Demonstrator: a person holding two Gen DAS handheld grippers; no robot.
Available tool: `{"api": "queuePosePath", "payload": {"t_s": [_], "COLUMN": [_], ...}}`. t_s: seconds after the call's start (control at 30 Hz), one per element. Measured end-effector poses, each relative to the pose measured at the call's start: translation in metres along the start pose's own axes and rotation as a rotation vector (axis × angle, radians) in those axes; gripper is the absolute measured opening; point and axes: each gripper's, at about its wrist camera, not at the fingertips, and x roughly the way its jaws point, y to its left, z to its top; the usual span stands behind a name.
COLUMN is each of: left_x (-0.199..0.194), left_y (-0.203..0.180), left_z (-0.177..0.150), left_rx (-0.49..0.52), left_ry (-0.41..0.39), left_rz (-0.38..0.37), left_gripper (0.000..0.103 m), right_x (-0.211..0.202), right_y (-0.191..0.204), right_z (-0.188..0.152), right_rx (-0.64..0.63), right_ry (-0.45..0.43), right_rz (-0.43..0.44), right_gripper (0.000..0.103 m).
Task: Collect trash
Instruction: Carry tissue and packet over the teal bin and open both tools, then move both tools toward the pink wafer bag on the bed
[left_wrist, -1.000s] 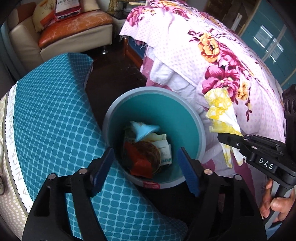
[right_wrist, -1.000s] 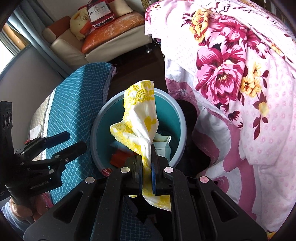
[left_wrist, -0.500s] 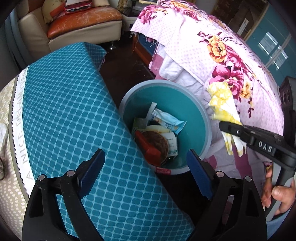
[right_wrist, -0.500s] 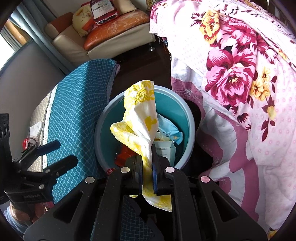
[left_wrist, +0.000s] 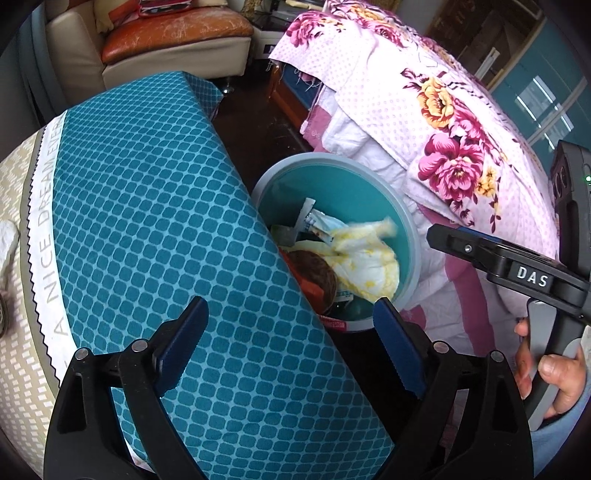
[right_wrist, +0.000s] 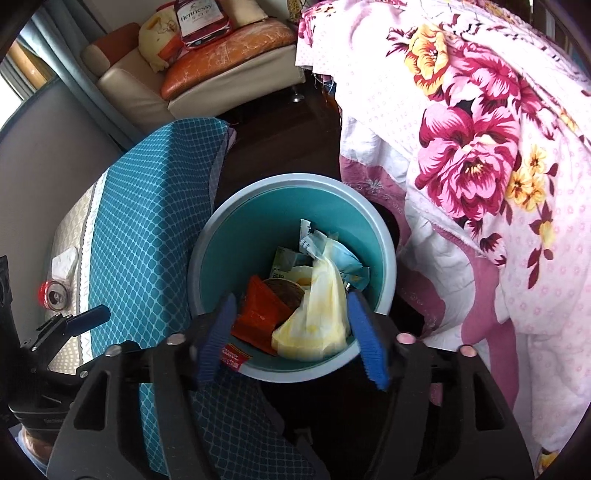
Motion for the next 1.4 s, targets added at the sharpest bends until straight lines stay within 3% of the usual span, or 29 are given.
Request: {"api": "queuePosePath", "payload": {"t_s": [0.33,0.93,1.4], "left_x": [-0.017,-0.075,-0.12], "left_y": [0.007,0.049,0.131], "left_z": [-0.012,-0.059,-0.115], "left_rx": [-0.016,-0.05,-0.129], "left_ry": [-0.022,-0.093,-0.112], "left_rz": [-0.017,-0.035,0.038], "left_gripper": [0.091,0.093,0.093], "right_x": [-0.013,-0.034,-0.03], "right_y": [0.009,0.06,0.137], "right_z": [-0.007,-0.039,-0.078], "right_rx": [-0.004,-0.055,-0.177], "right_ry": [0.019,0.025,0.106], "right_rz": [-0.022,-0.018,0.031], "right_gripper": [0.076,0.076,0.076]}}
